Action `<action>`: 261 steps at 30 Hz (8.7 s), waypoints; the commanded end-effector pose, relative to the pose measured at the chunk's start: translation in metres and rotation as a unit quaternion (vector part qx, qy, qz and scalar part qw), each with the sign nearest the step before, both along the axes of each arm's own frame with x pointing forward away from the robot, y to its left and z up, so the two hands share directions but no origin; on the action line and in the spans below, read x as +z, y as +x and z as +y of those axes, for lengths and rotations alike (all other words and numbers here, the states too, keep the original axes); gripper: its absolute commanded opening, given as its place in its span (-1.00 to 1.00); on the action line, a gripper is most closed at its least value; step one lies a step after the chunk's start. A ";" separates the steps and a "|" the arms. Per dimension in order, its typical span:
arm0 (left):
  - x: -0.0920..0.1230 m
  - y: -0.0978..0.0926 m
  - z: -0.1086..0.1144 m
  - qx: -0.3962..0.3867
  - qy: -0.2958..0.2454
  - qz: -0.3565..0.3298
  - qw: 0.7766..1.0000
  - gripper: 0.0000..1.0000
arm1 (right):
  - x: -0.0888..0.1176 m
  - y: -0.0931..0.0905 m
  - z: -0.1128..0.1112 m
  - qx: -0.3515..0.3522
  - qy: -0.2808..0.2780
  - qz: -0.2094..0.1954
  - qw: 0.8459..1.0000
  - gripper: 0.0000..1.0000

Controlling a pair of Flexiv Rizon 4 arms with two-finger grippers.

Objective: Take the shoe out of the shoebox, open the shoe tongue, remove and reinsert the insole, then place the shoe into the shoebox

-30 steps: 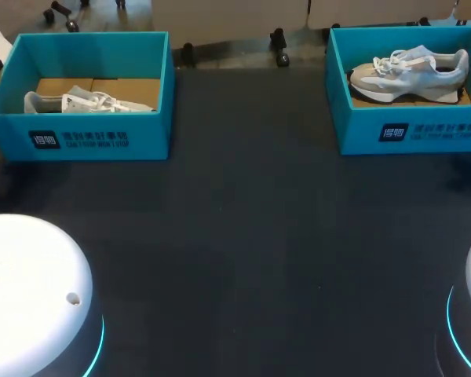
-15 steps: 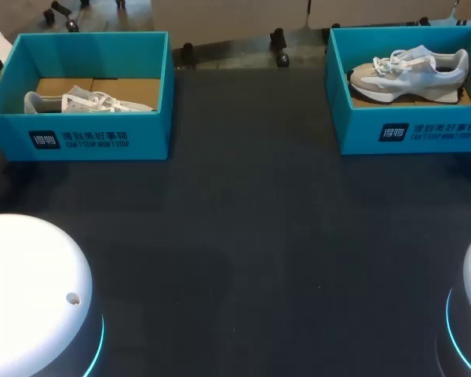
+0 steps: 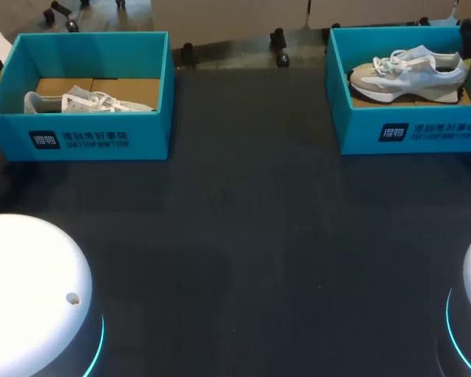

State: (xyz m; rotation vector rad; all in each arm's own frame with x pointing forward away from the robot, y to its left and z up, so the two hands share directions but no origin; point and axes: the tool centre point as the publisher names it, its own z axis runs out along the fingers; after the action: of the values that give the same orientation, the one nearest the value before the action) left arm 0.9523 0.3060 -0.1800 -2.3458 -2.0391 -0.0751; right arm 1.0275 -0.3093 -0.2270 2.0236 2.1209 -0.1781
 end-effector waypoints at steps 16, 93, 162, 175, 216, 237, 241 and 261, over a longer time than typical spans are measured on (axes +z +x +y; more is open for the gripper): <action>0.000 -0.001 0.000 0.000 0.001 -0.001 1.000 1.00 | -0.002 0.035 -0.005 -0.035 -0.044 0.011 0.998 1.00; 0.000 -0.001 0.000 0.000 0.001 -0.001 1.000 1.00 | -0.124 0.147 -0.036 -0.055 -0.035 0.021 0.998 0.00; 0.000 -0.001 0.000 0.000 0.001 -0.001 1.000 1.00 | -0.162 0.145 -0.027 -0.057 0.023 0.038 0.997 0.52; 0.000 -0.001 0.000 0.000 0.001 -0.001 1.000 1.00 | -0.167 0.144 -0.029 -0.058 0.037 0.044 0.997 0.48; 0.000 -0.001 0.000 0.000 0.001 -0.001 1.000 1.00 | -0.132 0.142 -0.038 -0.054 0.000 0.020 0.998 -1.00; 0.000 -0.001 0.000 0.000 0.001 -0.001 1.000 1.00 | -0.068 0.138 -0.053 -0.063 -0.035 -0.021 0.997 -1.00; 0.000 -0.001 0.000 0.000 0.001 -0.001 1.000 1.00 | -0.049 0.135 -0.051 -0.068 -0.032 -0.040 0.996 -1.00; 0.000 -0.001 0.000 0.000 0.001 -0.001 1.000 1.00 | 0.048 0.111 -0.005 -0.085 -0.021 -0.051 0.995 -1.00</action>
State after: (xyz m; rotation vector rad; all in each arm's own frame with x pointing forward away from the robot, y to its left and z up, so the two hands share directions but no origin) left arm 0.9522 0.3061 -0.1799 -2.3453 -2.0392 -0.0751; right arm 1.1540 -0.3238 -0.2064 2.1470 1.8809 -0.1455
